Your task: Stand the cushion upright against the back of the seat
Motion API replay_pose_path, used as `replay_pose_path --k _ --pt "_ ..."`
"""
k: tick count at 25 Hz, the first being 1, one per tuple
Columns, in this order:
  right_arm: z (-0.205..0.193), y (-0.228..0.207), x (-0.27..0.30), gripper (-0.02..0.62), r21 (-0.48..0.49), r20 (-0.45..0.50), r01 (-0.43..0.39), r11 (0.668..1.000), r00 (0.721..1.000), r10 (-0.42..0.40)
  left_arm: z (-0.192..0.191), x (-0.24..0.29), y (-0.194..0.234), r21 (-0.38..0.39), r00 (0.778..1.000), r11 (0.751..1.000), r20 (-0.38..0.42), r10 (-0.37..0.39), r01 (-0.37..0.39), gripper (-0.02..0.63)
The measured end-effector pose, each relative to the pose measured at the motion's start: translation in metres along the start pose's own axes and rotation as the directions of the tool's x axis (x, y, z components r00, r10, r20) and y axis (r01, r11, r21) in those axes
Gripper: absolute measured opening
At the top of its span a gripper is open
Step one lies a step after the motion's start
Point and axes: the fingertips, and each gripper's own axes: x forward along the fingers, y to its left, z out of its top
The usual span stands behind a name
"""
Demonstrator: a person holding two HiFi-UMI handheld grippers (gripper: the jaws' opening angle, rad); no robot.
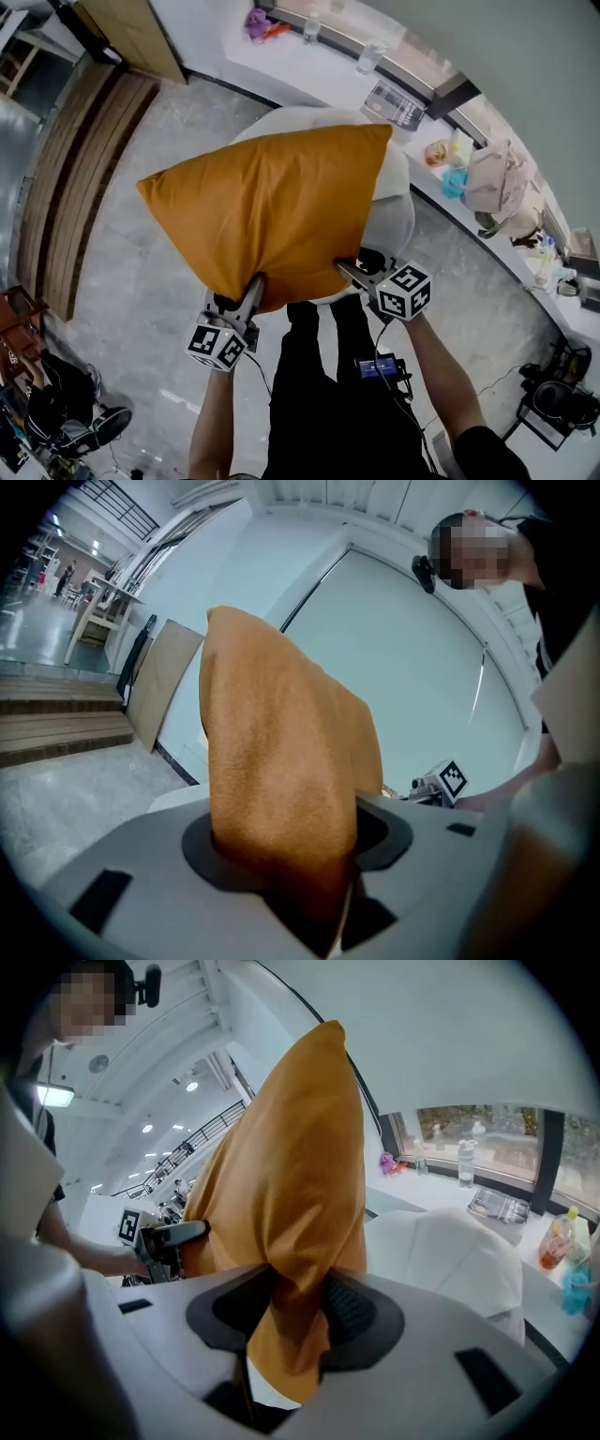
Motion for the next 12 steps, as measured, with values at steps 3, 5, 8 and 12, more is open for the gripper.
replay_pose_path --k 3,5,8,12 --pt "-0.022 -0.014 0.014 0.181 0.014 -0.014 -0.014 1.0 1.0 0.014 -0.025 0.006 0.011 -0.008 1.0 1.0 -0.016 0.01 -0.01 0.225" --pt "-0.037 -0.026 0.025 0.18 0.025 -0.027 -0.016 1.0 0.999 0.017 -0.042 0.014 0.021 -0.014 0.999 1.0 -0.025 0.022 -0.022 0.226" --pt "-0.059 -0.046 0.04 0.179 0.052 -0.053 -0.015 0.999 0.998 0.018 -0.07 0.027 0.033 -0.026 0.998 0.999 -0.046 0.047 -0.048 0.225" --pt "-0.088 -0.072 0.053 0.179 0.075 -0.109 -0.012 0.997 0.994 0.02 -0.104 0.044 0.044 -0.054 0.994 0.996 -0.082 0.067 -0.071 0.225"
